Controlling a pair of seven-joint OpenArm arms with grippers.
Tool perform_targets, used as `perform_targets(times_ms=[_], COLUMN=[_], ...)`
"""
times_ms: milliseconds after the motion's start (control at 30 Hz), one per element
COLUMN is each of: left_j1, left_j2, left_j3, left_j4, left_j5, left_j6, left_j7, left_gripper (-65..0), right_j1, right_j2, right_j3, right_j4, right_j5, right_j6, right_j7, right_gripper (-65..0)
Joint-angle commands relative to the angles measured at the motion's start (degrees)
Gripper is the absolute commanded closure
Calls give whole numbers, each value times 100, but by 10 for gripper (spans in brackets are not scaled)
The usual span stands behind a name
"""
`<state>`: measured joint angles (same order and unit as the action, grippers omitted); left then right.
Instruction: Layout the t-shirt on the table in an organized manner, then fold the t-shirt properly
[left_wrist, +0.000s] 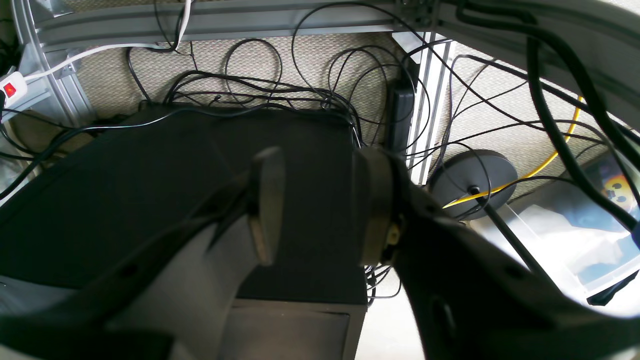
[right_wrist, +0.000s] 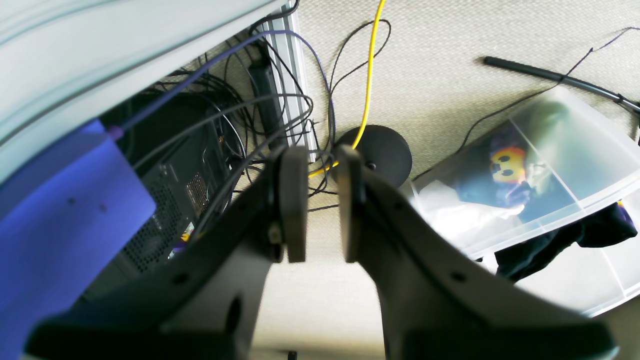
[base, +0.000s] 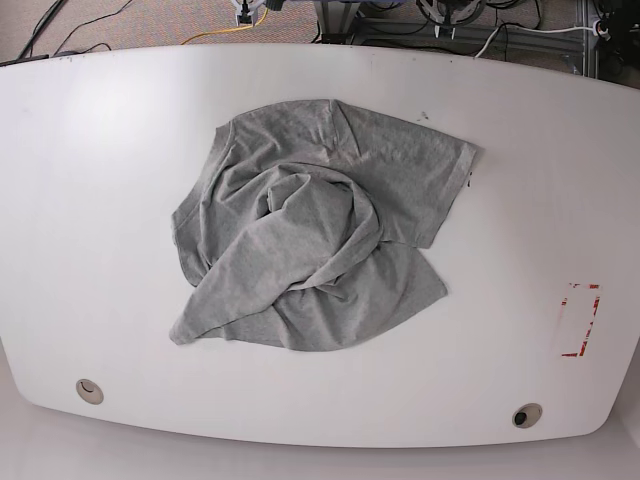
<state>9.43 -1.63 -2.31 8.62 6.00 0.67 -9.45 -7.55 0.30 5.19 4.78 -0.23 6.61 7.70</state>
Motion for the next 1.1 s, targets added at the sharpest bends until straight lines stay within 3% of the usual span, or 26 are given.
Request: perform_targets(times_ms=[0,1067], left_j1=[77,56], left_j2=[-39,-2], left_j3=[36,56], left_j4=[-31,-47], left_j5=[19,27], left_j6=[10,-10], left_j7=[-54,-59], left_gripper=[-216,-212], right_j1=[-43,-49], right_j2=[2,1], right_j3=[38,4], right_j4=[-43,-8], right_j5=[-31,-33], right_j6=[10,16], right_j7=[-27,-124], right_gripper=[-107,-98])
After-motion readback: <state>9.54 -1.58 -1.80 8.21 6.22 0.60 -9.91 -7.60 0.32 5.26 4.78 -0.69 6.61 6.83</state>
